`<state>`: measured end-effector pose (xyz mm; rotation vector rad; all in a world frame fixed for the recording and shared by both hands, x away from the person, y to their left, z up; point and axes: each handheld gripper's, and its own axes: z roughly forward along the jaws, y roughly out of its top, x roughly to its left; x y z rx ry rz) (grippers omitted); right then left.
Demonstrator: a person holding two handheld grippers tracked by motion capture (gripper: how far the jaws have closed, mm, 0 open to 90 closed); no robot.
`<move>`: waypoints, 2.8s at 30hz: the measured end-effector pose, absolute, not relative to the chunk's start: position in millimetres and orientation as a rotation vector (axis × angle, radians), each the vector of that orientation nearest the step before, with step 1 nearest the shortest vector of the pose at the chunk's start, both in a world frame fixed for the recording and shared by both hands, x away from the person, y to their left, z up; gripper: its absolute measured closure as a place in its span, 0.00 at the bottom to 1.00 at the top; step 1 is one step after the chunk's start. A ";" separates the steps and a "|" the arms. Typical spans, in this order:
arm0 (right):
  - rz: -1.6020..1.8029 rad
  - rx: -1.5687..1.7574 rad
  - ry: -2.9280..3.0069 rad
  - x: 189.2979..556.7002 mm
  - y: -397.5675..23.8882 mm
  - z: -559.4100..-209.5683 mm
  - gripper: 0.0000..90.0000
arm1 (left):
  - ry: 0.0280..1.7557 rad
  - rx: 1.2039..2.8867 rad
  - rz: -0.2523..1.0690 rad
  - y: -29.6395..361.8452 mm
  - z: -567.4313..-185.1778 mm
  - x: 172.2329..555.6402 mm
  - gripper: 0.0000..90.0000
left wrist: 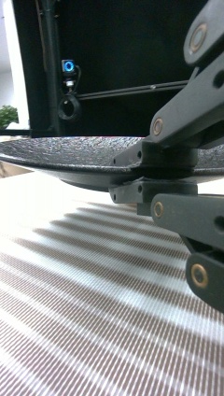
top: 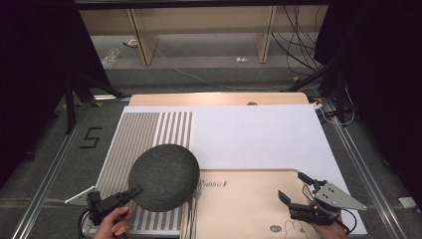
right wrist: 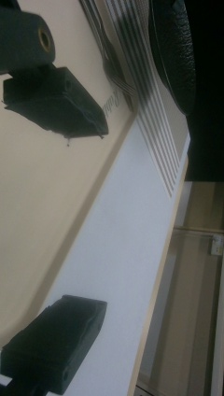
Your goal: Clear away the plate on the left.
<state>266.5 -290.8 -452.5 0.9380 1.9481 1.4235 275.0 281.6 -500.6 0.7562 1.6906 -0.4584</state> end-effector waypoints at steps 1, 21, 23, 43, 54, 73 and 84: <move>1.423 0.938 1.948 266.5 -290.7 -452.6 0.15 | 1.689 0.761 -0.463 279.7 -500.1 275.2 0.95; 1.423 0.940 1.947 266.8 -291.4 -452.6 0.15 | 1.610 0.917 -0.580 231.6 -496.6 281.7 0.94; 1.425 0.941 1.943 266.8 -291.4 -452.5 0.15 | 1.603 0.939 -0.589 225.0 -496.7 282.3 0.94; 1.428 0.947 1.936 266.7 -293.0 -452.5 0.15 | 1.548 1.126 -0.690 166.6 -499.0 290.4 0.94; 1.427 0.944 1.936 266.9 -293.1 -452.4 0.15 | 1.539 1.203 -0.739 136.4 -503.7 291.5 0.94; 1.435 0.941 1.937 265.9 -292.5 -452.4 0.16 | 1.561 1.264 -0.763 109.9 -511.6 296.3 0.94; 1.434 0.940 1.937 265.5 -292.6 -452.3 0.16 | 1.596 1.290 -0.761 99.8 -516.2 299.1 0.94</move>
